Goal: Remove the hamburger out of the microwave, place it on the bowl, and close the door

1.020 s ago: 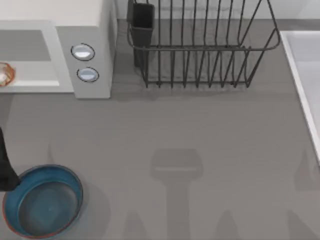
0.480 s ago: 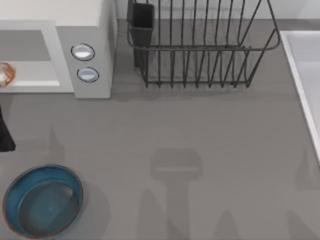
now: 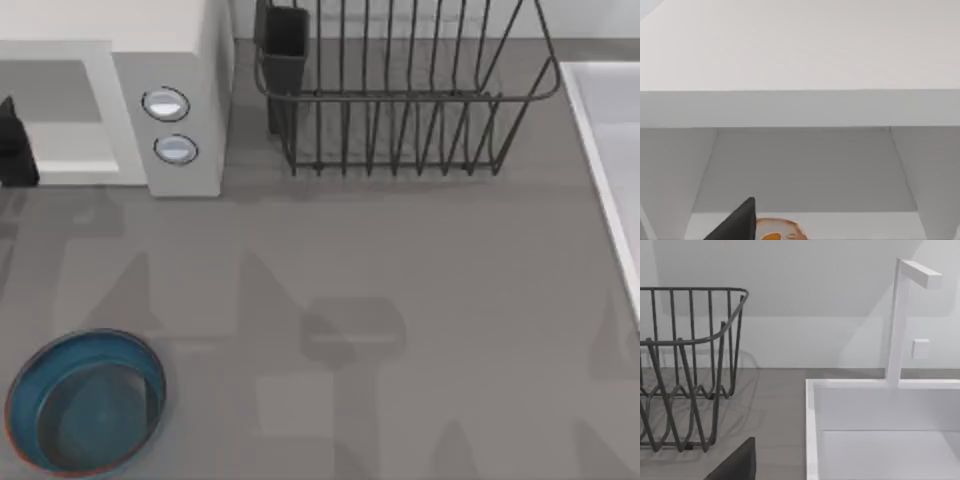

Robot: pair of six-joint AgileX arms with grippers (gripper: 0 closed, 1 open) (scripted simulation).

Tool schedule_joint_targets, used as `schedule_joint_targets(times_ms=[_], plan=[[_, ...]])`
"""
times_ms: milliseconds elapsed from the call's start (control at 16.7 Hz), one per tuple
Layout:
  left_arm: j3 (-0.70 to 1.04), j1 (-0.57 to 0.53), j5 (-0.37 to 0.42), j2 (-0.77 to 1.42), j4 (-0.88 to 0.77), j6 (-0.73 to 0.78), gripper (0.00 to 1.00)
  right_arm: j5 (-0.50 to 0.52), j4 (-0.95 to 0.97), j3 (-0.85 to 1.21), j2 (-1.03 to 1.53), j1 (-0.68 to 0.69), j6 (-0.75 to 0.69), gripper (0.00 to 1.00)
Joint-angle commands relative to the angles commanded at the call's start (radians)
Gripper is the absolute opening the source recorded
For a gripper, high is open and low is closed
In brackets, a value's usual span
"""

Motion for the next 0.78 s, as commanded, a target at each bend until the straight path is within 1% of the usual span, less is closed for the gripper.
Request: schedule_joint_targets(times_ms=[240, 480, 660, 780], plan=[[0.15, 0.037, 0.041, 0.408, 0.196, 0.016, 1.0, 0.0, 0.0, 0.0, 0.0, 0.0, 0.0, 1.0], [0.281, 0.069, 0.078, 0.767, 0.368, 0.031, 1.0, 0.0, 0.0, 0.0, 0.0, 0.0, 0.0, 1.0], [0.358, 0.088, 0.099, 0.976, 0.468, 0.039, 1.0, 0.0, 0.0, 0.0, 0.0, 0.0, 0.0, 1.0], [0.396, 0.097, 0.109, 1.078, 0.518, 0.044, 1.0, 0.0, 0.0, 0.0, 0.0, 0.0, 0.0, 1.0]])
